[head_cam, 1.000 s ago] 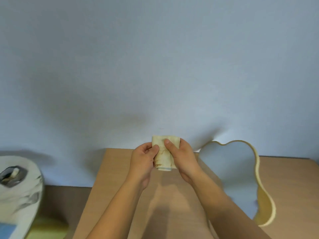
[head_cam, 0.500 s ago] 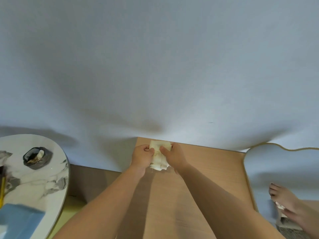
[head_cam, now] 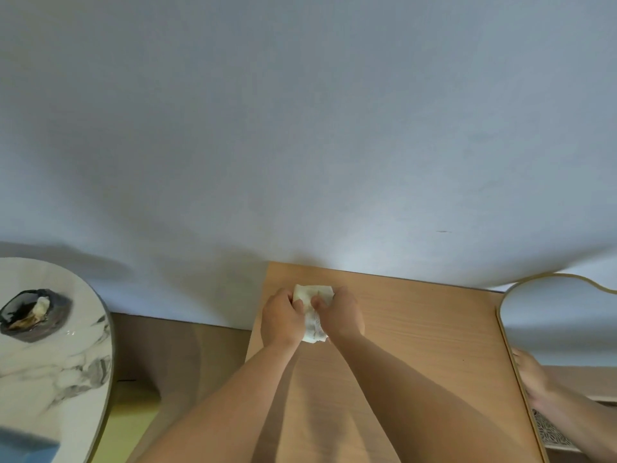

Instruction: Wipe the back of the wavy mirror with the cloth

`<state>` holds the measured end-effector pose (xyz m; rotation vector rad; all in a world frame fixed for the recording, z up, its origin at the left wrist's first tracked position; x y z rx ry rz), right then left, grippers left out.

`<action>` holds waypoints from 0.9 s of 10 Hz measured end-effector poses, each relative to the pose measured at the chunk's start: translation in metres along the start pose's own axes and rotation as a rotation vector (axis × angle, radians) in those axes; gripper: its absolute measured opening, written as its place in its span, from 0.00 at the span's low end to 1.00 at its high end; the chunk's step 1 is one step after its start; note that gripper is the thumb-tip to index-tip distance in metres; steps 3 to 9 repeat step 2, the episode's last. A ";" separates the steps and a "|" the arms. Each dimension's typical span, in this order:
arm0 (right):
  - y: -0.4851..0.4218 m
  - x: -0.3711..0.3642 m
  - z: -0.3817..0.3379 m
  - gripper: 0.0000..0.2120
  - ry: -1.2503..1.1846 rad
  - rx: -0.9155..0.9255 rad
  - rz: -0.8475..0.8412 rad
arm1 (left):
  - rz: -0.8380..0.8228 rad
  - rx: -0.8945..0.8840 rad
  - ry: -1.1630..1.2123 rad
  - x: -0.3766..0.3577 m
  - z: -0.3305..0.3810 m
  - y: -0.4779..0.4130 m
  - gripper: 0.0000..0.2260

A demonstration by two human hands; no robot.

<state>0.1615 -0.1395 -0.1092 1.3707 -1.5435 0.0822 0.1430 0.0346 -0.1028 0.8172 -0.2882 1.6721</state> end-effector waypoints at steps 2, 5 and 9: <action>0.013 0.027 -0.002 0.27 0.174 0.027 0.097 | -0.003 -0.105 -0.277 0.016 0.028 0.004 0.13; 0.013 0.027 -0.002 0.27 0.174 0.027 0.097 | -0.003 -0.105 -0.277 0.016 0.028 0.004 0.13; 0.013 0.027 -0.002 0.27 0.174 0.027 0.097 | -0.003 -0.105 -0.277 0.016 0.028 0.004 0.13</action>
Point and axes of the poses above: each hand's wrist, its own y-axis away from the middle knuckle, its own x-axis out of the back of the hand, z = x × y, the point moved 10 cm from there along -y, towards the middle knuckle, and after that the axes turned 8 degrees about -x, right-handed, at the moved point
